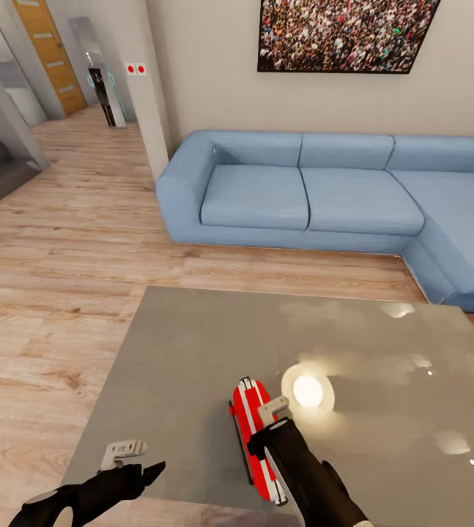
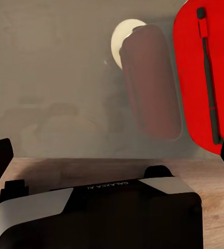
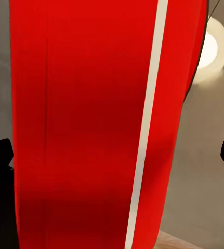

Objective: Turn on the radio receiver that's on the table in the living room.

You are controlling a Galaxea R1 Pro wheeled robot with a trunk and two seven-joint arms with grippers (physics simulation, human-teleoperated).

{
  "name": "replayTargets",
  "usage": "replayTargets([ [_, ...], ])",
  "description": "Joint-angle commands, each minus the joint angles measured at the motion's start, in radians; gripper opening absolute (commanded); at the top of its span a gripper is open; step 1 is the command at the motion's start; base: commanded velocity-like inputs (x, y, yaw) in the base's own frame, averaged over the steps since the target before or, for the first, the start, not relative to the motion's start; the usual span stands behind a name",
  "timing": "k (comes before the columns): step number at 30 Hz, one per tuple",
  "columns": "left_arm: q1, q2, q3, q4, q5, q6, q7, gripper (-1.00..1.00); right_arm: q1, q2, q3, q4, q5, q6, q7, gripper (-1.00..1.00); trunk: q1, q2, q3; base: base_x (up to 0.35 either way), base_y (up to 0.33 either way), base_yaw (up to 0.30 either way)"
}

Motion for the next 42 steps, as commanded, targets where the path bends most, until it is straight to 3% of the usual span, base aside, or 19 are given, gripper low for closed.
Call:
replayTargets([
  [1,0.0,0.0,0.0,0.0,0.0,0.0,0.0,1.0,0.0,0.0,0.0,0.001,0.0,-0.001,0.0,1.0,0.0,0.0,0.0,0.0,0.0,0.0],
  [21,0.0,0.0,0.0,0.0,0.0,0.0,0.0,1.0,-0.002,0.0,0.0,0.007,0.0,-0.003,-0.002,1.0,0.0,0.0,0.0,0.0,0.0,0.0],
  [22,0.0,0.0,0.0,0.0,0.0,0.0,0.0,1.0,-0.002,0.0,0.0,0.007,0.0,-0.003,-0.003,-1.0,0.0,0.0,0.0,0.0,0.0,0.0],
  [42,0.0,0.0,0.0,0.0,0.001,0.0,0.0,1.0,-0.002,0.0,-0.004,-0.003,0.0,-0.042,-0.121,-1.0,0.0,0.0,0.0,0.0,0.0,0.0],
])
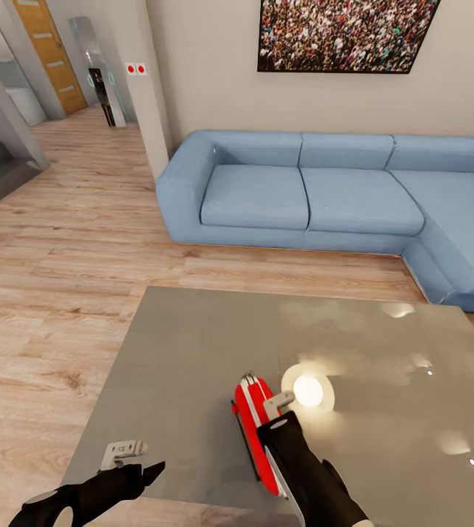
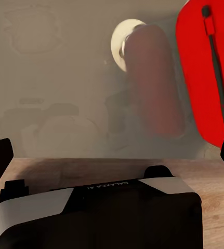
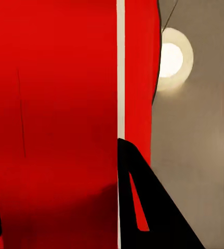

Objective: Turn on the radio receiver that's on the table in the living room.

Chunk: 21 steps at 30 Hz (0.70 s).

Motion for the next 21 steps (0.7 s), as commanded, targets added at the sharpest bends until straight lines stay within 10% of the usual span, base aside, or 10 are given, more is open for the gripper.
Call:
replayTargets([
  [1,0.0,0.0,0.0,0.0,0.0,0.0,0.0,1.0,0.0,0.0,0.0,-0.006,0.0,0.0,-0.002,-1.0,0.0,0.0,0.0,0.0,0.0,0.0],
  [6,0.0,0.0,0.0,0.0,0.0,0.0,0.0,1.0,0.001,0.0,-0.001,-0.156,0.0,0.005,-0.001,-1.0,0.0,0.0,0.0,0.0,0.0,0.0],
  [7,0.0,0.0,0.0,0.0,-0.001,0.0,0.0,1.0,0.015,-0.078,0.003,-0.555,-0.008,0.176,0.002,-1.0,0.0,0.0,0.0,0.0,0.0,0.0],
  [21,0.0,0.0,0.0,0.0,0.001,0.0,0.0,1.0,0.017,-0.081,0.004,-0.577,-0.008,0.18,0.004,-1.0,0.0,0.0,0.0,0.0,0.0,0.0],
])
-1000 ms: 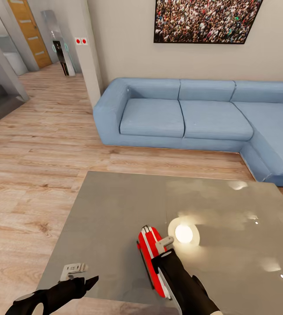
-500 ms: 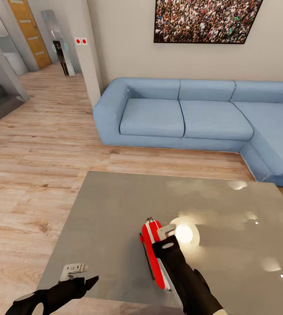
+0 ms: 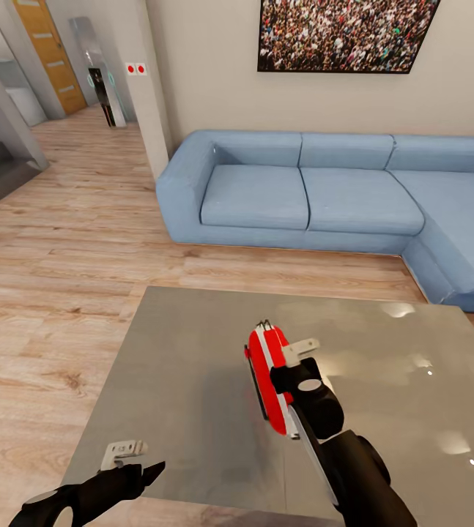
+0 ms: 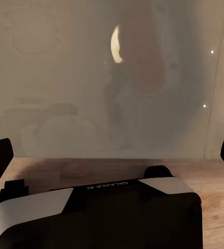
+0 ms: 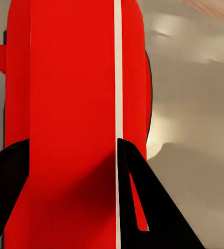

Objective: Turn on the radio receiver that's on the table in the living room.

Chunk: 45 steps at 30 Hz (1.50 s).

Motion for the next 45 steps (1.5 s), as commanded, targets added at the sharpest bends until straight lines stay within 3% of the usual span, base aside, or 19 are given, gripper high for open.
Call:
replayTargets([
  [1,0.0,0.0,0.0,0.0,0.0,0.0,0.0,1.0,0.0,-0.001,0.0,0.0,0.013,0.001,0.001,-1.0,0.0,0.0,0.0,0.0,0.0,0.0],
  [5,0.0,0.0,0.0,0.0,-0.001,0.0,0.0,1.0,0.0,-0.017,0.0,-0.001,0.013,-0.009,0.002,-1.0,0.0,0.0,0.0,0.0,0.0,0.0],
  [15,0.0,-0.001,-0.001,-0.009,0.004,0.003,-0.006,1.0,-0.002,-0.096,-0.002,-0.004,0.024,-0.117,-0.013,-1.0,0.0,0.0,0.0,0.0,0.0,0.0],
  [19,-0.009,-0.005,-0.002,-0.012,0.007,0.038,-0.008,1.0,-0.002,-0.135,-0.007,-0.003,0.028,-0.167,-0.099,-1.0,0.0,0.0,0.0,0.0,0.0,0.0],
  [22,-0.059,-0.023,-0.003,-0.024,0.008,0.12,-0.009,1.0,-0.002,-0.167,-0.001,-0.002,0.044,-0.239,-0.233,-1.0,0.0,0.0,0.0,0.0,0.0,0.0],
  [24,-0.088,-0.036,-0.004,-0.029,0.008,0.156,-0.009,1.0,-0.002,-0.175,0.001,-0.001,0.069,-0.271,-0.289,-1.0,0.0,0.0,0.0,0.0,0.0,0.0],
  [26,-0.145,-0.063,-0.005,-0.036,0.007,0.223,-0.009,1.0,-0.002,-0.184,0.003,-0.001,0.157,-0.322,-0.375,-1.0,0.0,0.0,0.0,0.0,0.0,0.0],
  [28,-0.173,-0.076,-0.006,-0.038,0.007,0.252,-0.009,1.0,-0.002,-0.186,0.003,-0.001,0.216,-0.336,-0.4,-1.0,0.0,0.0,0.0,0.0,0.0,0.0],
  [29,-0.201,-0.088,-0.007,-0.039,0.007,0.276,-0.009,1.0,-0.002,-0.188,0.003,-0.001,0.28,-0.347,-0.417,-1.0,0.0,0.0,0.0,0.0,0.0,0.0],
  [30,-0.213,-0.094,-0.007,-0.04,0.007,0.286,-0.009,1.0,-0.002,-0.188,0.003,-0.001,0.312,-0.351,-0.423,-1.0,0.0,0.0,0.0,0.0,0.0,0.0],
  [32,-0.28,-0.126,-0.009,-0.041,0.005,0.315,-0.009,1.0,-0.002,-0.189,0.001,-0.001,0.499,-0.369,-0.446,-1.0,0.0,0.0,0.0,0.0,0.0,0.0],
  [42,-0.378,-0.148,-0.012,-0.041,0.001,0.329,-0.008,1.0,-0.001,-0.208,0.004,0.004,0.796,-0.446,-0.443,-1.0,0.0,0.0,0.0,0.0,0.0,0.0],
  [45,-0.415,-0.149,-0.012,-0.04,0.002,0.331,-0.008,1.0,-0.001,-0.216,0.003,0.009,0.875,-0.513,-0.374,-1.0,0.0,0.0,0.0,0.0,0.0,0.0],
])
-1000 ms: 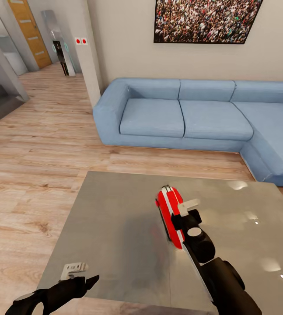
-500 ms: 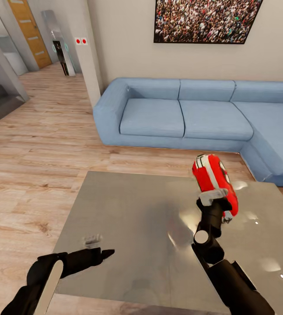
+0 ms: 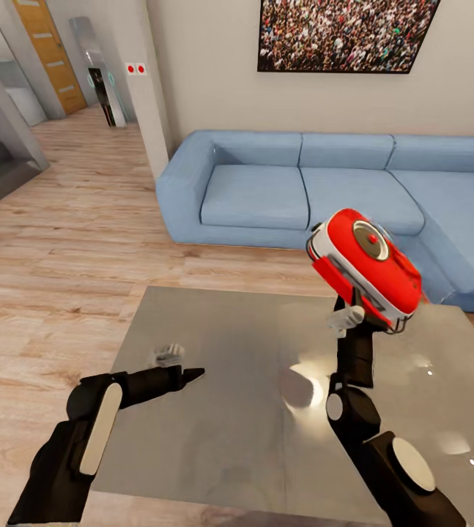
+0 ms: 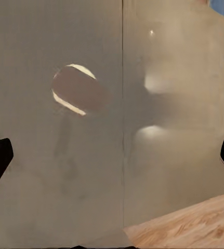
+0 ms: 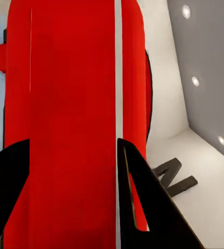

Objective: Turn on the radio receiver that's on the table in the living room.

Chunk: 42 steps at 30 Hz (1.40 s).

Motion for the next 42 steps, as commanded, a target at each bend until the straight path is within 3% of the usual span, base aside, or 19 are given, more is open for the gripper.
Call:
replayTargets([
  [1,-0.006,0.0,0.0,0.0,0.0,0.0,0.0,1.0,0.0,-0.002,-0.002,-0.001,0.018,-0.008,0.019,-1.0,0.0,0.0,0.0,0.0,0.0,0.0],
  [5,-0.033,-0.001,-0.001,0.005,0.003,0.0,0.0,1.0,0.0,-0.042,-0.005,-0.001,0.072,-0.074,0.138,-1.0,0.0,0.0,0.0,0.0,0.0,0.0],
  [8,-0.042,-0.002,-0.001,0.008,0.004,0.001,0.0,1.0,0.0,-0.101,-0.005,-0.001,0.098,-0.106,0.192,-1.0,0.0,0.0,0.0,0.0,0.0,0.0],
  [10,-0.046,-0.002,-0.002,0.009,0.004,0.001,0.0,1.0,0.0,-0.127,-0.005,-0.002,0.103,-0.12,0.202,-1.0,0.0,0.0,0.0,0.0,0.0,0.0],
  [13,-0.051,-0.001,-0.004,0.01,0.002,0.001,0.0,1.0,0.0,-0.187,-0.005,-0.004,0.108,-0.161,0.214,-1.0,0.0,0.0,0.0,0.0,0.0,0.0],
  [18,-0.075,0.0,-0.006,0.014,0.002,0.001,0.0,1.0,0.003,-0.248,-0.003,-0.007,0.111,-0.202,0.224,-1.0,0.0,0.0,0.0,0.0,0.0,0.0],
  [23,-0.091,0.001,-0.009,0.019,-0.001,0.001,0.001,1.0,0.052,-0.281,0.005,-0.009,0.114,-0.226,0.25,-1.0,0.0,0.0,0.0,0.0,0.0,0.0],
  [26,-0.099,0.003,-0.013,0.02,-0.007,0.001,0.001,1.0,0.086,-0.3,0.034,-0.009,0.137,-0.249,0.257,-1.0,0.0,0.0,0.0,0.0,0.0,0.0],
  [30,-0.113,0.004,-0.019,0.023,-0.024,0.001,0.001,1.0,0.138,-0.358,0.106,-0.01,0.234,-0.26,0.26,-1.0,0.0,0.0,0.0,0.0,0.0,0.0],
  [33,-0.127,0.002,-0.022,0.028,-0.036,0.001,0.001,1.0,0.176,-0.385,0.154,-0.011,0.294,-0.261,0.256,-1.0,0.0,0.0,0.0,0.0,0.0,0.0],
  [42,-0.134,0.001,-0.037,0.033,-0.042,0.001,0.0,1.0,0.269,-0.422,0.181,-0.011,0.324,-0.268,0.191,-1.0,0.0,0.0,0.0,0.0,0.0,0.0],
])
